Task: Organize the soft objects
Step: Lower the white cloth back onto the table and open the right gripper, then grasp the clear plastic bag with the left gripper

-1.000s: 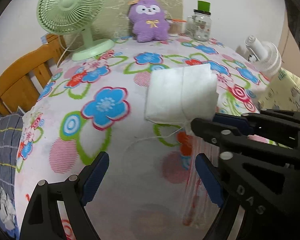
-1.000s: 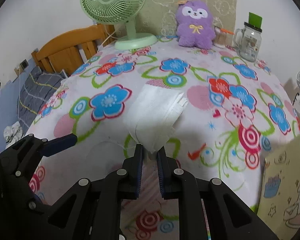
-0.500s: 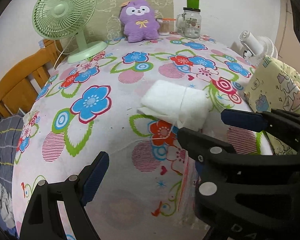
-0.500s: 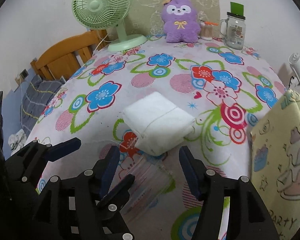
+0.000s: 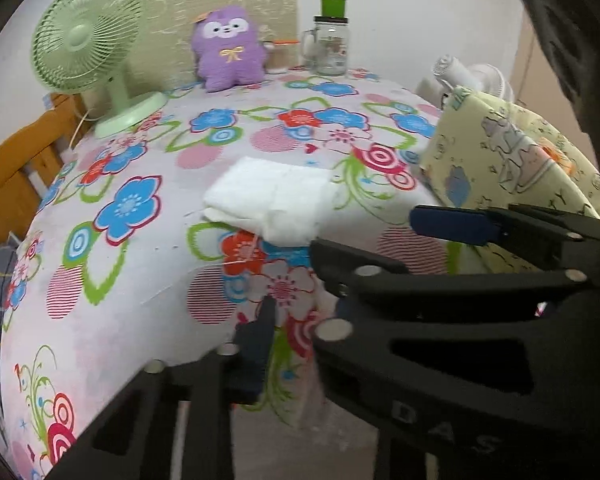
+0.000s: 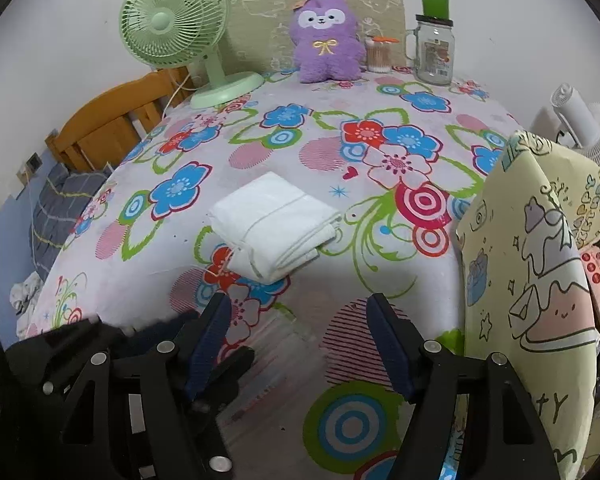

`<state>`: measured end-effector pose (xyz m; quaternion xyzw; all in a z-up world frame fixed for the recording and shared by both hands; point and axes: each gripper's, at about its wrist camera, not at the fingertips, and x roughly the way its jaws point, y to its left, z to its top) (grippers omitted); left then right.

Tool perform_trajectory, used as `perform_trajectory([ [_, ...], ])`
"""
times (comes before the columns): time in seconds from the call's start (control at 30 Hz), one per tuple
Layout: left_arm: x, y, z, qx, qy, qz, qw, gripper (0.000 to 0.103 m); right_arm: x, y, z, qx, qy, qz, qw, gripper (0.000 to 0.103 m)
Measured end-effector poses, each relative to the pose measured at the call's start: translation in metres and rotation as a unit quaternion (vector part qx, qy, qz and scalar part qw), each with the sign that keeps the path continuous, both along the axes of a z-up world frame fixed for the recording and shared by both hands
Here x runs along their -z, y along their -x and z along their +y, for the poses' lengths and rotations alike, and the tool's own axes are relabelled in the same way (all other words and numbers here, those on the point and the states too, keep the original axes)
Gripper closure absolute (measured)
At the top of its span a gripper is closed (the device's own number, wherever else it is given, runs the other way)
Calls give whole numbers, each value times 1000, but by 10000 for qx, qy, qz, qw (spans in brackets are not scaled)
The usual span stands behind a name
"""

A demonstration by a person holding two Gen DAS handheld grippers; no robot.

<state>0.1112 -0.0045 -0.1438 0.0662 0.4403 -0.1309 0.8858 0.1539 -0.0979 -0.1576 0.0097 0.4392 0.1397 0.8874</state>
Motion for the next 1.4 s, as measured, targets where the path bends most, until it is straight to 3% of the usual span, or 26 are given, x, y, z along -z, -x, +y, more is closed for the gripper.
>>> perform_trajectory([
  [0.1, -1, 3, -5, 124, 4, 53, 9999, 103, 1, 1, -1, 3, 19, 17, 10000, 30],
  [0.33, -4, 6, -2, 69, -131, 33, 9999, 103, -1, 5, -2, -1, -44, -1, 10000, 30],
  [0.6, 2, -2, 33, -507, -457, 33, 9977, 103, -9, 4, 8, -67, -77, -105, 9999, 30],
  [0.7, -3, -4, 45, -653, -384, 34, 9971, 103, -11, 2, 13, -81, -74, -119, 9999, 30],
  [0.73, -5, -4, 46, -653, -333, 61, 9973, 96, -12, 1, 14, -75, -70, -125, 9999, 30],
  [0.77, -7, -3, 46, -612, -286, 82, 9977, 73, -13, 2, 14, -60, -63, -133, 9999, 30],
  [0.8, -10, -1, 45, -592, -223, 32, 9980, 64, -16, 2, 15, -20, -43, -137, 9999, 30],
  [0.93, -16, 6, 34, -329, -89, -13, 9994, 51, -28, 10, 10, 54, 28, -253, 9997, 30],
  [1.0, -18, 10, 28, -247, -76, -50, 9997, 39, -33, 15, 7, 85, 82, -325, 9994, 27],
  [1.4, -12, 25, 4, 131, -12, -47, 9999, 23, -27, 39, 0, -65, 195, -396, 9990, 24],
])
